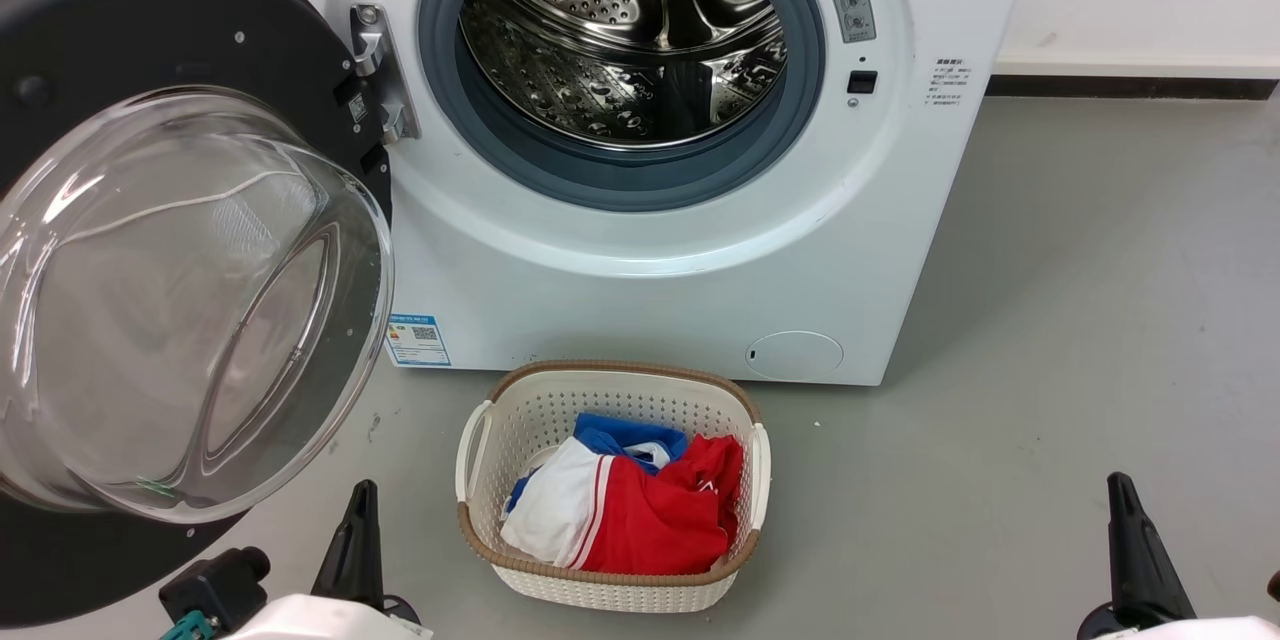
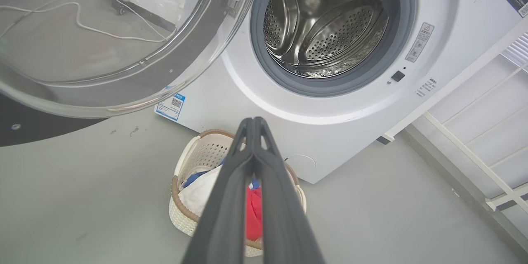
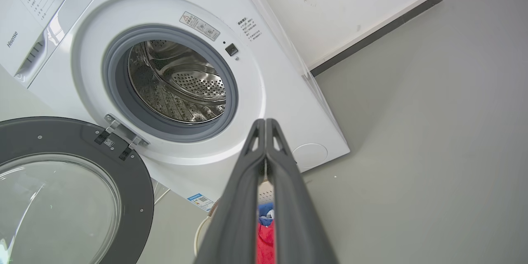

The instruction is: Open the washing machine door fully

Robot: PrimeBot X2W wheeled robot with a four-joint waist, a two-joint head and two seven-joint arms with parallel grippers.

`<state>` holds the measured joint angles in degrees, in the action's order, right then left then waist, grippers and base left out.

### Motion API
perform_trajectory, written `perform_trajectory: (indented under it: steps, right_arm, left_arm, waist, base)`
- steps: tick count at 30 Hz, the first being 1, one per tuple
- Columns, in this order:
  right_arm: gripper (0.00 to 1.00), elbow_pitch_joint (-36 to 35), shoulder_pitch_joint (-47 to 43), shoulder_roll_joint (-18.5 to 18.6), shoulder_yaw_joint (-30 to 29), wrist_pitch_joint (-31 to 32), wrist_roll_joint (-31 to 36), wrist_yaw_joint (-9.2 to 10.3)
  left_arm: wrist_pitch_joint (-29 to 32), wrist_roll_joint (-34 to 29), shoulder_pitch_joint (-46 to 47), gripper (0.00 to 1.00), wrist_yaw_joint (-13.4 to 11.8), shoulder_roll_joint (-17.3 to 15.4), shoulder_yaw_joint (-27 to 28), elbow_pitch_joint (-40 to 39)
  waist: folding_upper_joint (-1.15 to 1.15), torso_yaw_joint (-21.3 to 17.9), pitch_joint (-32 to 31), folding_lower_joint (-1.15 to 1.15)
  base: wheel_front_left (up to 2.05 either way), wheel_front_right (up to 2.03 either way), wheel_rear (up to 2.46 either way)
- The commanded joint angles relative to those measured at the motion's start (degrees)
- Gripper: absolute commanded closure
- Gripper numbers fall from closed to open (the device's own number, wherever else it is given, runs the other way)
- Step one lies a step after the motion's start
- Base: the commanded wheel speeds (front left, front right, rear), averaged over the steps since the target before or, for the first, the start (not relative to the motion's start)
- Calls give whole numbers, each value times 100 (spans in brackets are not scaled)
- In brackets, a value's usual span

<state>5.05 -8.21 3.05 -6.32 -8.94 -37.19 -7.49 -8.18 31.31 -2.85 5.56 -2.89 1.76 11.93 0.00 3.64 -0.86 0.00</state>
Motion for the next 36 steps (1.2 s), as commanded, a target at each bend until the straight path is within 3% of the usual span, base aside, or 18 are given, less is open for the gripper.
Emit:
perform_trajectory:
  steps: [1,36]
  right_arm:
    - [100,-35,164,56,9,42,-218,-1]
    - [100,392,778,86,73,687,-2747,-1]
  left_arm:
    - [42,225,178,100,35,-9,30,-57]
    - [710,2958,541,100,109,-6,245,65]
  waist:
    - [0,-5,1,0]
    - [0,-134,38,0]
  base:
    - [0,0,0]
    - [0,0,0]
